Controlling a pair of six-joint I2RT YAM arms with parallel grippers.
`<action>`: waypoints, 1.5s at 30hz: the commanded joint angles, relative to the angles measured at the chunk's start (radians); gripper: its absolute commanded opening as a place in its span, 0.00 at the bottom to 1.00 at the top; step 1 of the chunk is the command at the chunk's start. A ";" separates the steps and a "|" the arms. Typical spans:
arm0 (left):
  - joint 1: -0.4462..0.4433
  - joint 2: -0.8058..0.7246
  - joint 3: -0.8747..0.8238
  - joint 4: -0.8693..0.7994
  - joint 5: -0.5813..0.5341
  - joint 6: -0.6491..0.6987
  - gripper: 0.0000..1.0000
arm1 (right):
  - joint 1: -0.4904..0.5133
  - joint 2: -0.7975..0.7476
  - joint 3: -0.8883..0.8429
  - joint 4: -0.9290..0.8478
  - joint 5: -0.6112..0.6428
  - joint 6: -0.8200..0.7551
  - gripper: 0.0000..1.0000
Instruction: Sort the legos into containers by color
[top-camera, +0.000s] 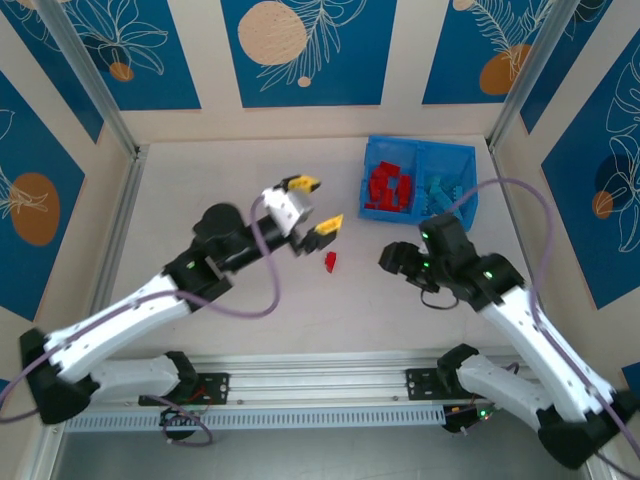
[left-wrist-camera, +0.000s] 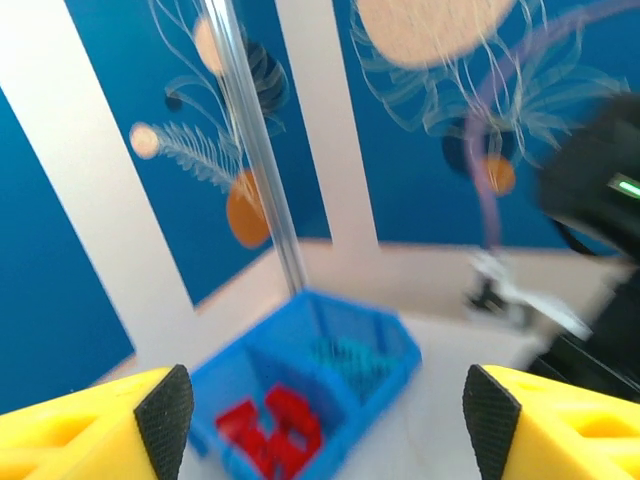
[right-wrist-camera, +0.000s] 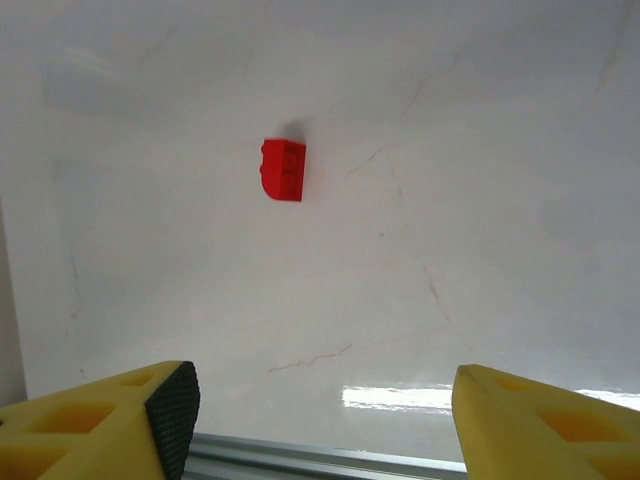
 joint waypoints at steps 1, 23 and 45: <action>0.004 -0.170 -0.109 -0.319 0.026 0.183 0.76 | 0.042 0.140 0.030 0.119 -0.075 -0.044 0.70; 0.004 -0.706 -0.491 -0.554 -0.007 0.444 1.00 | 0.139 1.056 0.468 0.166 0.049 0.011 0.55; 0.019 -0.708 -0.542 -0.475 -0.002 0.449 1.00 | 0.032 0.695 0.480 0.131 0.391 -0.149 0.21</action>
